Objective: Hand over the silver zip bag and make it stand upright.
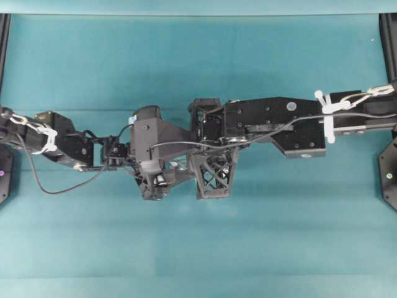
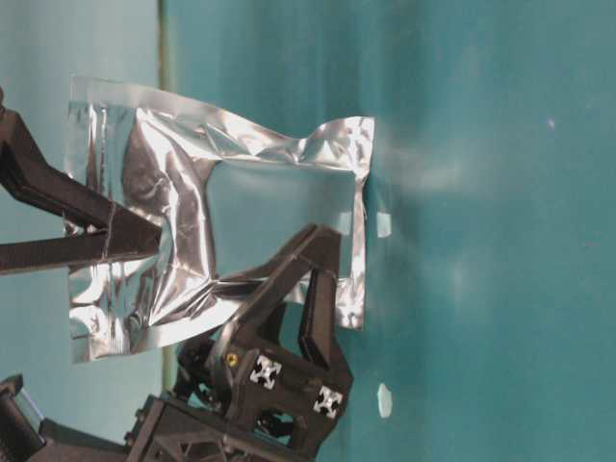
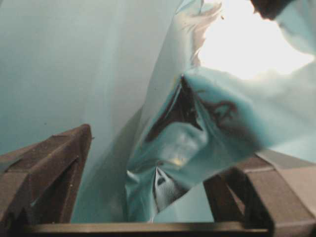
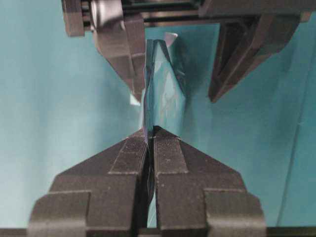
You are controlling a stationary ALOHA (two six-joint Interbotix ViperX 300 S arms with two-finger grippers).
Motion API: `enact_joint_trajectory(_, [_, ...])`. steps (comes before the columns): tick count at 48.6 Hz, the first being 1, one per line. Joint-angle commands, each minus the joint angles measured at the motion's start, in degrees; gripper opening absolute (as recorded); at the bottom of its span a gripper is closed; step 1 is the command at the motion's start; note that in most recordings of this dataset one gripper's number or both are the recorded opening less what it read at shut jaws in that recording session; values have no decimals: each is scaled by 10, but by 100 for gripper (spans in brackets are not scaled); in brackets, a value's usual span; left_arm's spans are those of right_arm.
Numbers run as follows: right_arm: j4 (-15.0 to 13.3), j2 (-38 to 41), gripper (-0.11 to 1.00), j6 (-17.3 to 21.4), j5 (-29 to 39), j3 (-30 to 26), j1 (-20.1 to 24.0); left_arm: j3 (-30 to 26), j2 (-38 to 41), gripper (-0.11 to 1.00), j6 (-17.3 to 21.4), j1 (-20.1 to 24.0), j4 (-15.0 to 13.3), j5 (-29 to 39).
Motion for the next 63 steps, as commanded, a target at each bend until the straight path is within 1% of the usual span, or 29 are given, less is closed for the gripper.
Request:
enact_joint_trajectory(1, [-1,-4,1,-2,-2,-3,-1,-11,2,84,-3,-3,2,-4])
enact_joint_trajectory(13, [-1,-4,1,1,0,-2,-1,-18,15,79,-6,-5,2,3])
enact_joint_trajectory(18, [-1,-4,1,2,-2,-1,-1,-18,16,74,-9,-6,2,3])
enact_joint_trajectory(23, [0,-4,1,4,-2,1,-2,-18,16,65,-9,-8,2,3])
enact_joint_trajectory(30, [-1,-4,1,6,-3,5,-1,-16,16,43,-8,-9,2,4])
enact_joint_trajectory(33, [0,-4,1,6,-2,6,-2,-16,15,36,-6,-10,2,7])
enact_joint_trajectory(34, [0,-4,1,6,0,6,-1,-16,15,35,-6,-9,2,8])
enact_joint_trajectory(59, [2,-6,1,8,-4,20,-3,-17,15,35,-2,-10,2,33])
enact_joint_trajectory(63, [3,-6,1,14,-8,18,-4,-16,16,35,0,-10,2,36])
